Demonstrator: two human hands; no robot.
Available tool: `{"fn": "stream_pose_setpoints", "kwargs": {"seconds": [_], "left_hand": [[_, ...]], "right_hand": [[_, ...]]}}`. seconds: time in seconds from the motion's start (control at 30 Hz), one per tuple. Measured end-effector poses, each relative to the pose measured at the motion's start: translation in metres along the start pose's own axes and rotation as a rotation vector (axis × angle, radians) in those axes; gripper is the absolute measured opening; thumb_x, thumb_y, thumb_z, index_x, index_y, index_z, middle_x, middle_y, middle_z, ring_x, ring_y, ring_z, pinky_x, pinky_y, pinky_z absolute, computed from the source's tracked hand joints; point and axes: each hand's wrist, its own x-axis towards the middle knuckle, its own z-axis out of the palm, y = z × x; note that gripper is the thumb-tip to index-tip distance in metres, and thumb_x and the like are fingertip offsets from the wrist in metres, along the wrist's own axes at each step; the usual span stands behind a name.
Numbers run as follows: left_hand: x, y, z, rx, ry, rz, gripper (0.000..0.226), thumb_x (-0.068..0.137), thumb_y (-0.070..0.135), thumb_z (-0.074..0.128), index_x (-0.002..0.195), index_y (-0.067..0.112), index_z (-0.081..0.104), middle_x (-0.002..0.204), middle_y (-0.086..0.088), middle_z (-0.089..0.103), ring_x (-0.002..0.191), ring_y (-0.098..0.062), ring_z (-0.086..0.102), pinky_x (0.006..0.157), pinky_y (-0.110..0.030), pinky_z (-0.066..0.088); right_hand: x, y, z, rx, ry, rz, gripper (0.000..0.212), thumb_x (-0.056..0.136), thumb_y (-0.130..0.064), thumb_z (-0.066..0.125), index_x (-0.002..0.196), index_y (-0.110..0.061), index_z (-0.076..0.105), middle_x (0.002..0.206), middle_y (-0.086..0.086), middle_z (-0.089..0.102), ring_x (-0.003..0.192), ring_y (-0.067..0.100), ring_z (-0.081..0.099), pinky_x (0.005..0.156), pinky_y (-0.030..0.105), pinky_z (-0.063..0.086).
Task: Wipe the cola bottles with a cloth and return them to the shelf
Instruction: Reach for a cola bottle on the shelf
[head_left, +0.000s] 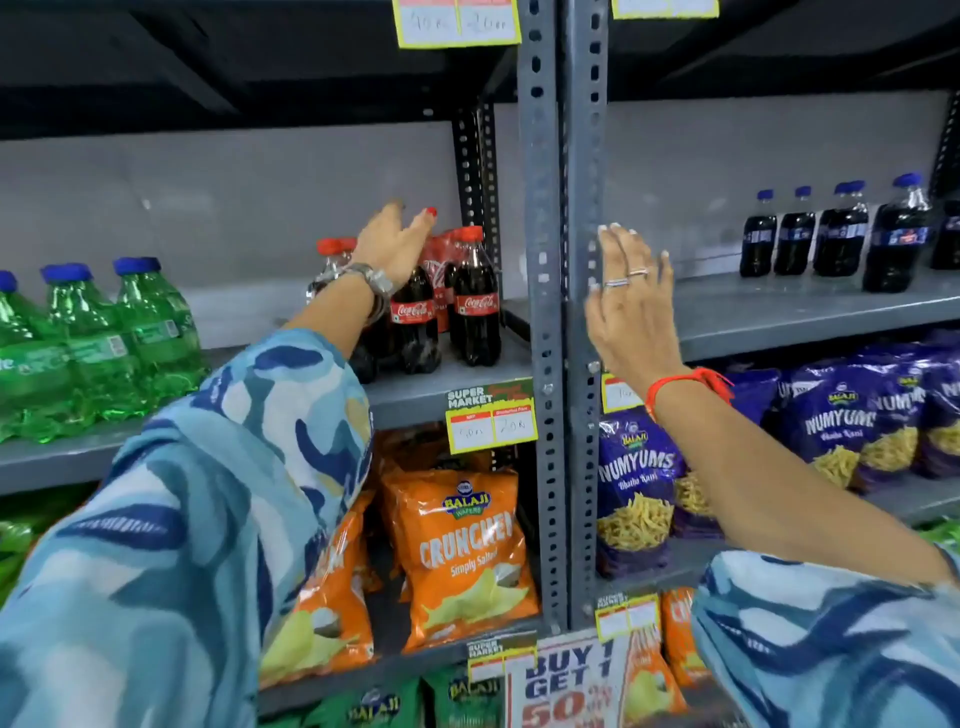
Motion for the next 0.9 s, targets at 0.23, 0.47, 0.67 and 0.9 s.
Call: {"fn": "stream_pose_setpoints", "kwargs": {"seconds": [0.23, 0.47, 0.67, 0.9], "left_hand": [[0.016, -0.017, -0.006, -0.244, -0.069, -0.143, 0.042, 0.077, 0.019, 0.062, 0.113, -0.001, 0.056, 0.118, -0.017, 0.056, 0.11, -0.025, 0.053, 0.097, -0.032, 0.042], [0.031, -0.03, 0.006, -0.211, -0.101, -0.246, 0.049, 0.076, 0.015, 0.068, 0.12, 0.0, 0.051, 0.111, -0.009, 0.062, 0.106, -0.022, 0.059, 0.091, -0.026, 0.048], [0.029, -0.024, 0.006, -0.149, -0.046, -0.234, 0.039, 0.085, 0.021, 0.061, 0.117, -0.001, 0.054, 0.071, 0.006, 0.05, 0.055, -0.006, 0.044, 0.041, -0.005, 0.036], [0.017, -0.025, 0.008, -0.254, 0.024, -0.187, 0.027, 0.084, 0.022, 0.061, 0.099, -0.002, 0.063, 0.058, 0.007, 0.045, 0.049, -0.002, 0.04, 0.038, -0.008, 0.031]], "right_hand": [[-0.005, 0.041, 0.015, -0.113, -0.337, 0.0, 0.051, 0.075, -0.009, 0.053, 0.125, 0.003, 0.049, 0.122, 0.026, 0.053, 0.117, 0.04, 0.045, 0.101, 0.053, 0.035], [0.017, 0.041, 0.002, -0.128, -0.581, -0.01, 0.021, 0.084, -0.019, 0.06, 0.087, -0.003, 0.047, 0.106, 0.027, 0.057, 0.101, 0.04, 0.052, 0.085, 0.045, 0.04], [0.031, 0.036, 0.005, -0.256, -0.602, -0.058, 0.02, 0.083, -0.008, 0.056, 0.097, 0.006, 0.058, 0.103, 0.025, 0.056, 0.095, 0.041, 0.055, 0.078, 0.047, 0.047], [0.024, 0.033, 0.016, -0.32, -0.482, -0.076, 0.023, 0.079, 0.008, 0.052, 0.1, 0.014, 0.059, 0.104, 0.026, 0.054, 0.103, 0.042, 0.045, 0.072, 0.051, 0.046]]}}
